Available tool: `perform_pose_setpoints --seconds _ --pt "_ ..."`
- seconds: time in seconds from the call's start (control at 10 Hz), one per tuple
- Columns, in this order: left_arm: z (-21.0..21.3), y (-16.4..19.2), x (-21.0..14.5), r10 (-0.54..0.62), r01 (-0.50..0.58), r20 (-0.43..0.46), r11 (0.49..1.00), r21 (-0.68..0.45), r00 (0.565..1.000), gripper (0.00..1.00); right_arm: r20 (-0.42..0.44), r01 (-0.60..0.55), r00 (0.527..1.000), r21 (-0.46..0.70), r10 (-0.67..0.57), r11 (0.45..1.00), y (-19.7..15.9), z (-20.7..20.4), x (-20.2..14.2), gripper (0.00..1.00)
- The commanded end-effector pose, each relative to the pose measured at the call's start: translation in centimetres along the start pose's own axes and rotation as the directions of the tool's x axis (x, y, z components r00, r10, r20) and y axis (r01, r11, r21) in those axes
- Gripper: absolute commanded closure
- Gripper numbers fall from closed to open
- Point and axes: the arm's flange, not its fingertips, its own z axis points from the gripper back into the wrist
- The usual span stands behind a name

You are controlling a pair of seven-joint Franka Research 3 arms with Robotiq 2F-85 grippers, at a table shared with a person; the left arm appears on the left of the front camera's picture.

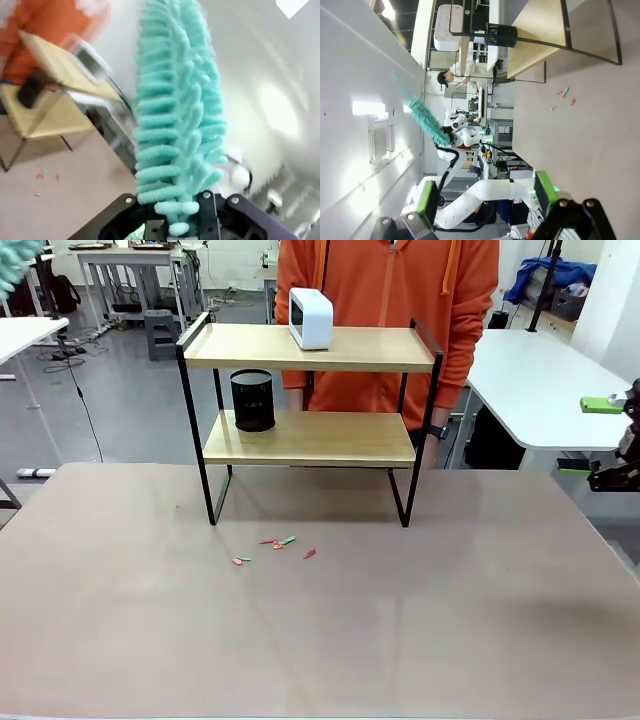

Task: Clean the shelf.
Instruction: Hand the Duster back to the human.

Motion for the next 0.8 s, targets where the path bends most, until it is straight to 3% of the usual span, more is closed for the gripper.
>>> perform_pose_setpoints --seconds 0.0,0.2,0.4,0.5,0.6,0.7 --pt "-0.1 4.0 -3.5 0.169 -0.197 0.329 0.979 0.052 0.929 0.82 -0.001 0.005 1.000 0.007 -0.005 1.000 0.4 0.0 0.0 0.00" --pt "1.3 7.9 -4.1 0.363 -0.418 0.353 0.904 0.093 0.863 0.82 -0.001 0.005 1.000 0.007 -0.005 1.000 0.4 0.0 0.0 0.00" --pt "1.3 11.1 -4.4 0.588 -0.629 0.257 0.769 0.117 0.767 0.82 -0.001 0.005 1.000 0.007 -0.005 1.000 0.4 0.0 0.0 0.00" --pt "0.9 12.0 -4.8 0.636 -0.665 0.211 0.738 0.115 0.743 0.82 -0.001 0.005 1.000 0.007 -0.005 1.000 0.4 0.0 0.0 0.00" --pt "4.6 12.8 -1.0 0.502 -0.550 0.291 0.827 0.113 0.815 0.82 -0.001 0.005 1.000 0.007 -0.005 1.000 0.4 0.0 0.0 0.00" --pt "4.6 12.8 -1.0 0.502 -0.550 0.291 0.827 0.113 0.815 0.82 -0.001 0.005 1.000 0.007 -0.005 1.000 0.4 0.0 0.0 0.00"
